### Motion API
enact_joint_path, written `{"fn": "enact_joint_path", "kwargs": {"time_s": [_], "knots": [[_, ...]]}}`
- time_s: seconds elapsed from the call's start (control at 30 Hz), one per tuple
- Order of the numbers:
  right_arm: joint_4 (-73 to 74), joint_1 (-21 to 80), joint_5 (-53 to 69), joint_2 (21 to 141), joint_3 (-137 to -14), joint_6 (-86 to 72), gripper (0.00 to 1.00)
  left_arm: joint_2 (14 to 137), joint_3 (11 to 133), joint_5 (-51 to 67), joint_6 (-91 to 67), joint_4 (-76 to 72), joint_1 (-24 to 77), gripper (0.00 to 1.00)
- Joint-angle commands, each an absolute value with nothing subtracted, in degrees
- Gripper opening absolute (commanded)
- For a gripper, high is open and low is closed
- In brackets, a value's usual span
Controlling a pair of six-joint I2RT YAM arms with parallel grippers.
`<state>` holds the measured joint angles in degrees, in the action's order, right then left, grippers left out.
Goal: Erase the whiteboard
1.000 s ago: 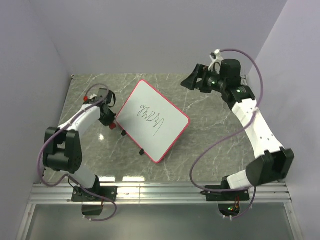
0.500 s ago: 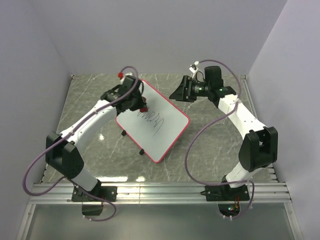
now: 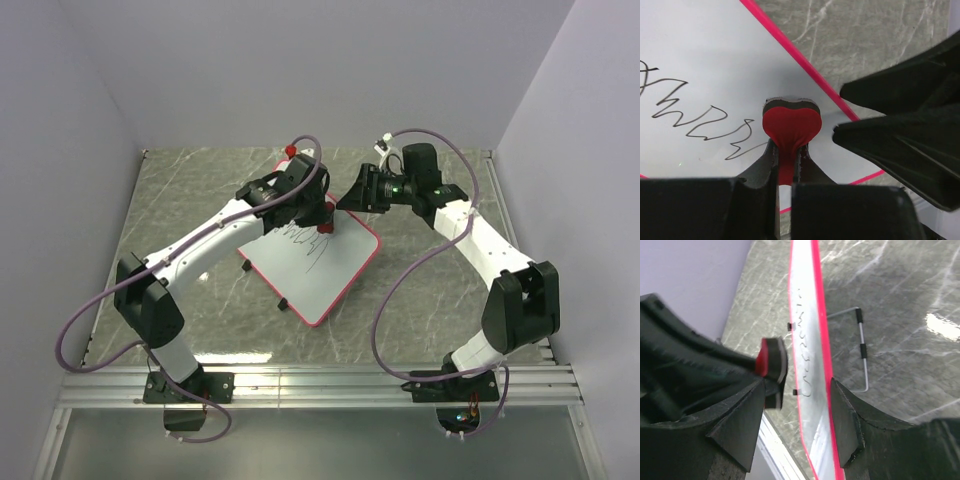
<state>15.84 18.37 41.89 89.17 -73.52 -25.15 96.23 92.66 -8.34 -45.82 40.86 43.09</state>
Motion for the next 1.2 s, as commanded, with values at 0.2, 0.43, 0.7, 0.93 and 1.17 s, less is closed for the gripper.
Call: {"fn": "enact_joint_path", "kwargs": {"time_s": [0.2,0.43,0.7,0.93,1.17], "knots": [[18.11,19.25,39.11,88.07,-73.83,-22.85,0.60,93.17,92.90,-7.91,-44.82,41.66,44.73,0.00],[18.19,19.25,39.99,88.42,-73.74,-23.29,0.40,91.58,89.21,-7.03,-45.09,39.82,45.17,0.00],[18.46,20.48,40.96,87.28,-71.46,-21.97,0.18,91.76,84.03,-5.71,-45.17,36.83,47.28,0.00],[17.93,20.65,40.87,86.49,-69.35,-21.88,0.01,92.02,79.73,-6.15,-46.23,33.66,48.08,0.00],[18.63,20.74,40.61,86.31,-69.61,-21.18,0.00,89.31,69.19,-10.11,-48.25,30.77,45.80,0.00]]}}
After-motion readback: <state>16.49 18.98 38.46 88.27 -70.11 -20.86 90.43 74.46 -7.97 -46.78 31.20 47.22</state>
